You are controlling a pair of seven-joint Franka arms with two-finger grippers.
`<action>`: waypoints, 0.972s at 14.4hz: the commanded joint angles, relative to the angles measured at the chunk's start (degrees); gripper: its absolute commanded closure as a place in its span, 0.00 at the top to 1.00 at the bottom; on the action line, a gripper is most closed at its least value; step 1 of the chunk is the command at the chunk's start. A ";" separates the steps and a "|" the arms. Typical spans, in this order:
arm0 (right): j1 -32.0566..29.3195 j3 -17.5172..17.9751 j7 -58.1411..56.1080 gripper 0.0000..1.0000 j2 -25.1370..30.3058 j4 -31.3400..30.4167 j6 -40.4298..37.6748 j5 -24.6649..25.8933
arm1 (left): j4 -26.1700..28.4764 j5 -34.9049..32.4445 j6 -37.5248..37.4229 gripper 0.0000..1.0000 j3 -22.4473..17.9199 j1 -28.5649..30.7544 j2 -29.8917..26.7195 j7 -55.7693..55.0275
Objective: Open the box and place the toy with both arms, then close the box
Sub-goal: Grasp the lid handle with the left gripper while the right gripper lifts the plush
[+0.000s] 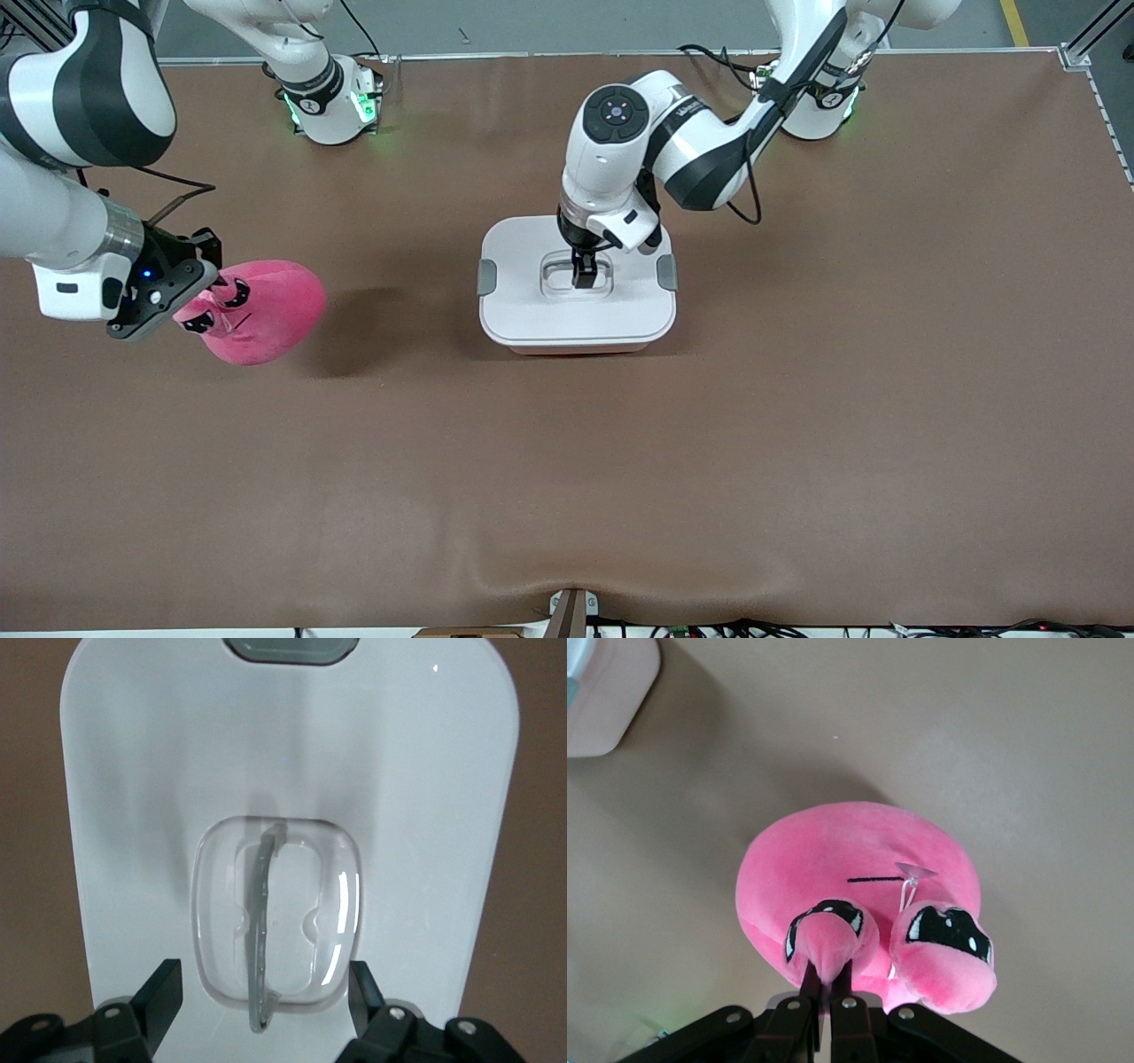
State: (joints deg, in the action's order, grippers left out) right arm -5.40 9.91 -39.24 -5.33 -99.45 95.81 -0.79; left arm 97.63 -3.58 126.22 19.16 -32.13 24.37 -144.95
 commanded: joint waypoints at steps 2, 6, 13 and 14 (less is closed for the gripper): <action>-2.33 5.28 -2.85 0.00 1.11 0.49 -0.89 -0.44 | 0.02 -3.53 0.26 0.79 -0.36 -1.88 0.33 -4.20; -2.95 8.10 -9.25 0.00 1.46 0.49 -0.18 0.00 | 0.28 -4.76 0.43 0.75 -0.36 -2.32 1.03 -4.29; -3.21 8.99 -26.83 0.00 1.82 0.31 1.66 0.09 | 2.48 -8.28 0.43 0.51 -0.27 -2.15 1.03 -3.41; -3.39 8.99 -28.76 0.00 1.73 0.31 1.75 0.00 | 2.39 -8.28 0.43 0.47 -0.27 -1.97 0.95 -3.32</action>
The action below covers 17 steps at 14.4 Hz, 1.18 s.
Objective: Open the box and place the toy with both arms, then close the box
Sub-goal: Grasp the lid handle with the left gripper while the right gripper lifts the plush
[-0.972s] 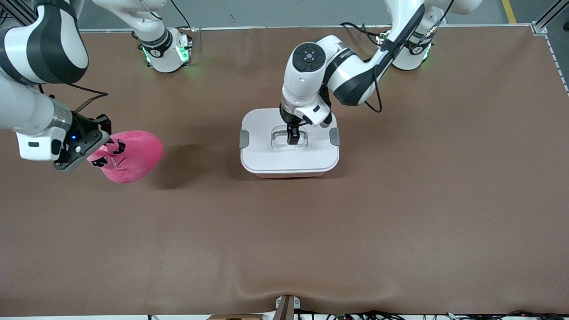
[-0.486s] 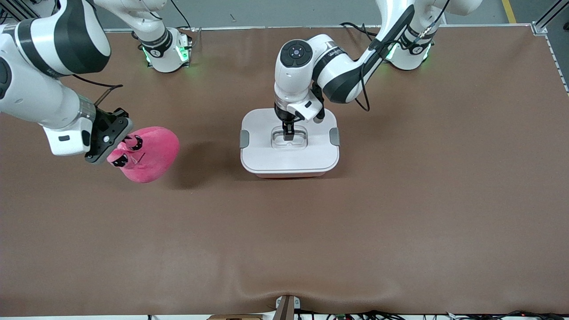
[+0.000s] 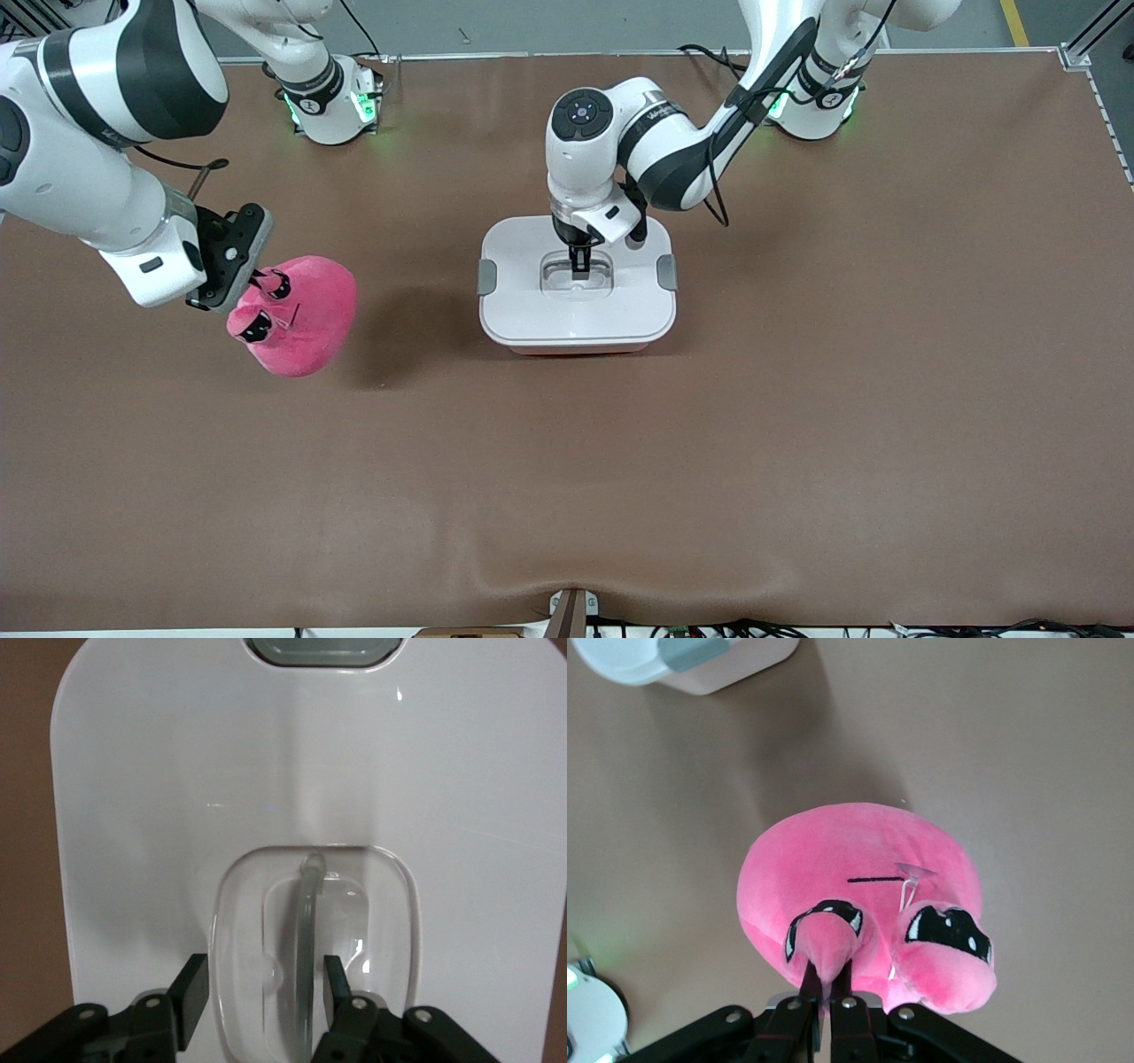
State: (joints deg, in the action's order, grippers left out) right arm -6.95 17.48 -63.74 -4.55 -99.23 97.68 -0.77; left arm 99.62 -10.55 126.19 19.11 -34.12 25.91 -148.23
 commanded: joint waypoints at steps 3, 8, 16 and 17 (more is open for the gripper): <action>-2.28 1.41 -10.42 0.00 0.95 0.09 1.28 -0.46 | -0.04 -1.31 0.46 0.37 -0.21 0.46 -0.95 0.31; -2.28 3.08 -16.58 0.00 0.95 0.09 1.28 -0.29 | -0.13 -1.14 0.29 0.00 -0.21 0.55 -1.30 0.57; -2.28 6.94 -23.09 0.00 0.95 0.44 4.62 1.54 | -2.58 -0.79 -1.11 0.00 -0.56 1.25 -3.32 3.12; -2.36 7.99 -23.18 0.00 0.95 1.32 4.62 2.95 | -2.94 -0.53 -1.81 0.00 -0.56 1.25 -3.93 3.12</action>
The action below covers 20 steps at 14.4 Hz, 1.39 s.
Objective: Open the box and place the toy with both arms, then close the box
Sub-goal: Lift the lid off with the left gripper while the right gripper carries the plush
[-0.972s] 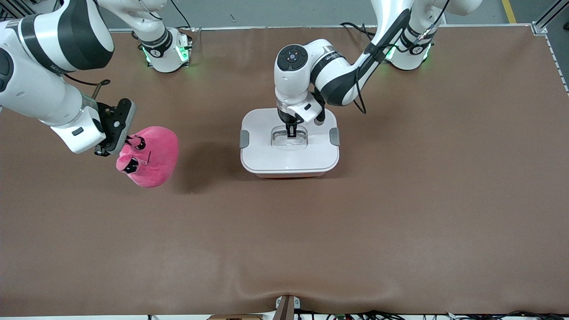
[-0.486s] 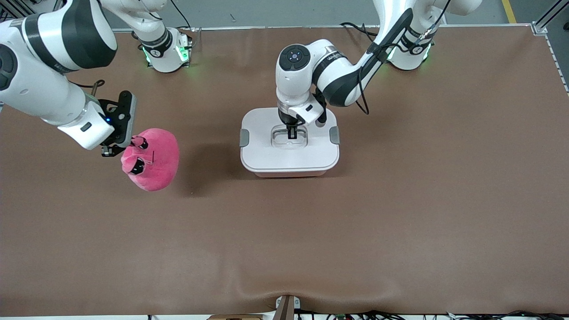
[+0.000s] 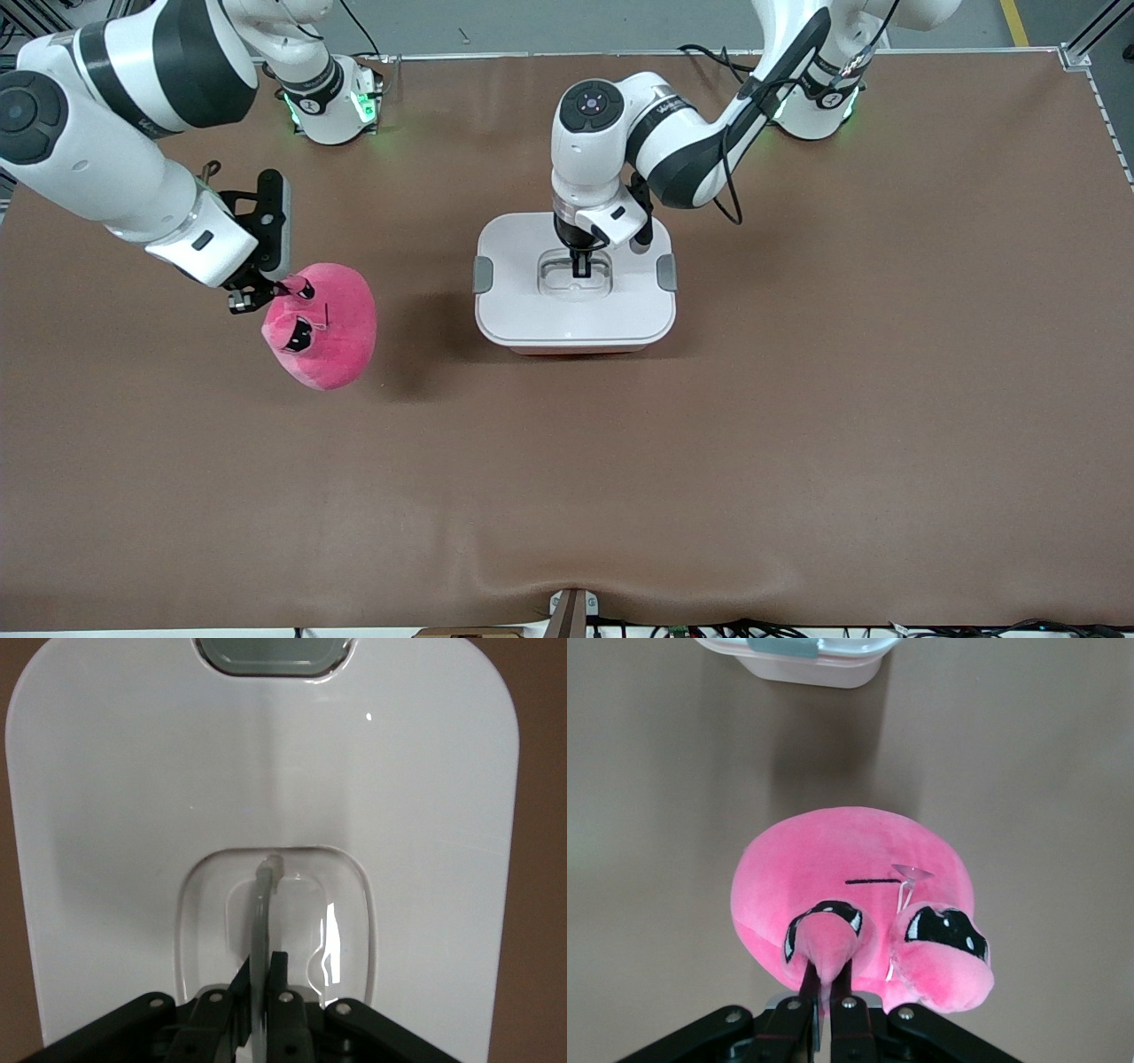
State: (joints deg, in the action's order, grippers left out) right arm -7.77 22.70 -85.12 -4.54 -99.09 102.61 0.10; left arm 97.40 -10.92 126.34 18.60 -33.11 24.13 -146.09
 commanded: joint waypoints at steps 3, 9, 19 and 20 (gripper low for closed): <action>-1.54 5.07 -2.15 0.00 0.94 2.40 -0.57 2.71 | -1.42 0.46 -7.05 0.00 0.47 1.81 -5.58 2.29; -1.54 9.46 -0.49 0.00 0.94 2.49 -0.22 -1.07 | -1.86 9.94 -17.34 0.00 0.30 11.46 -13.66 23.44; -1.19 27.04 15.49 0.00 0.76 0.13 7.33 0.59 | -1.86 15.66 -21.12 0.00 -0.06 27.29 -11.04 50.61; -1.19 27.66 16.99 0.00 0.76 -0.57 7.78 1.38 | -1.77 17.06 -22.00 0.00 -0.14 28.79 -10.95 52.99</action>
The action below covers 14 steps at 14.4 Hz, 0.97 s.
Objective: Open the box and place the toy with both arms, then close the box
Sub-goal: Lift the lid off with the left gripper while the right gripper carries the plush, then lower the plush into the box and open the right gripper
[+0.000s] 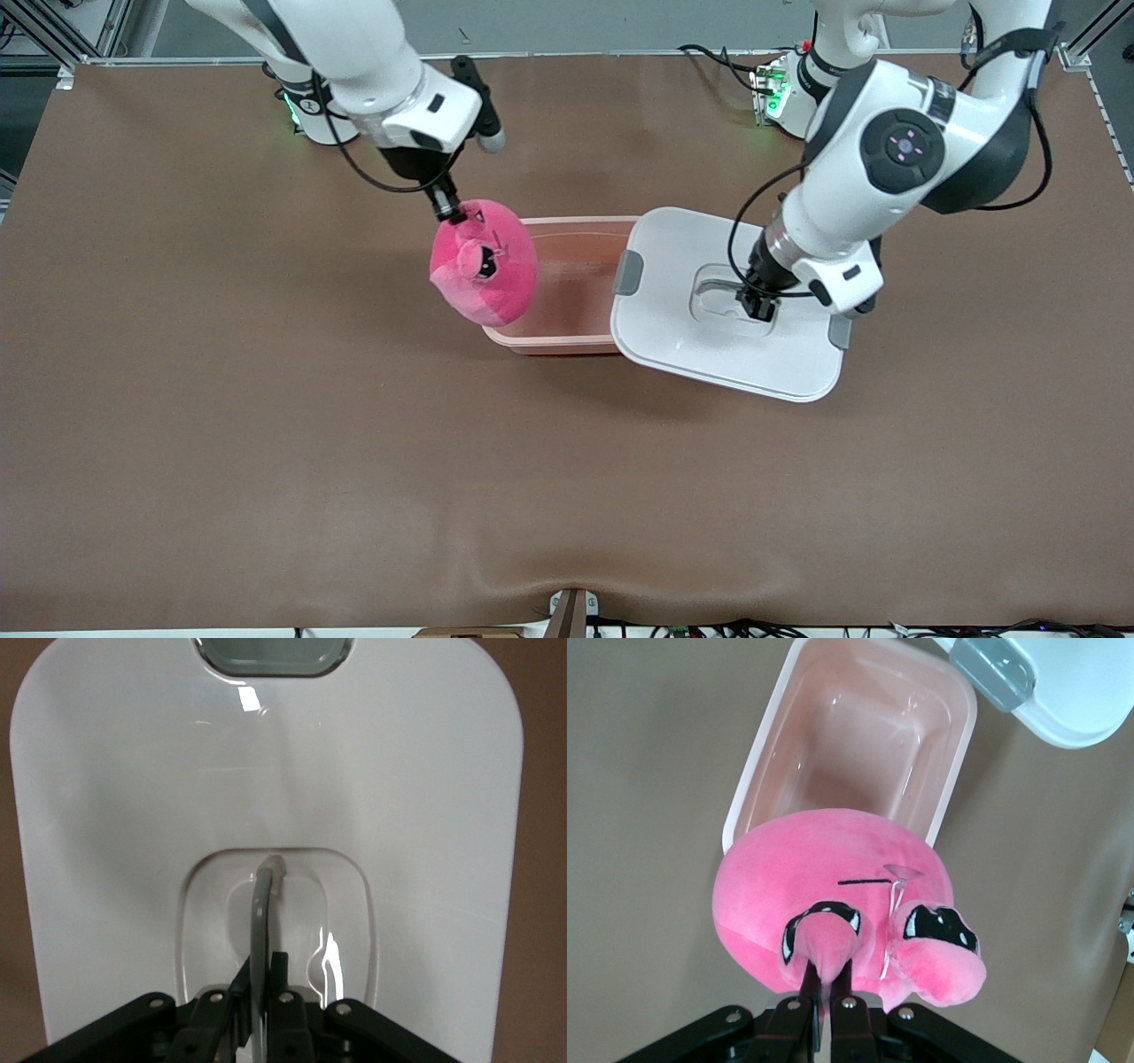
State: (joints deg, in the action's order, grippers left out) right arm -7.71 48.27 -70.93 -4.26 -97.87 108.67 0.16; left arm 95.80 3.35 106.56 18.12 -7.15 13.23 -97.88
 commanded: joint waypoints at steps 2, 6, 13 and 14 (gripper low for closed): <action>-1.08 3.66 5.26 0.00 -0.04 -2.06 2.24 2.90 | -0.18 4.20 -5.20 0.00 0.34 5.56 -0.05 9.79; -0.73 4.64 5.80 0.00 -0.40 -5.04 5.40 4.75 | -0.27 5.35 -11.02 0.00 0.34 8.64 -0.31 14.82; 0.06 4.73 5.80 0.00 -0.92 -7.51 9.19 5.11 | -5.80 12.38 -15.76 0.00 0.25 10.23 1.97 17.29; 0.06 4.81 5.80 0.00 -1.01 -7.60 9.19 5.20 | -5.80 12.38 -15.94 0.00 0.25 10.58 1.98 17.64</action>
State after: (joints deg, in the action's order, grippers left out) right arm -7.57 52.30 -66.13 -5.27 -105.15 117.09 4.37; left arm 92.54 14.64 92.70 18.11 2.93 13.93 -80.73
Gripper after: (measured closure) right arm 0.934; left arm 0.925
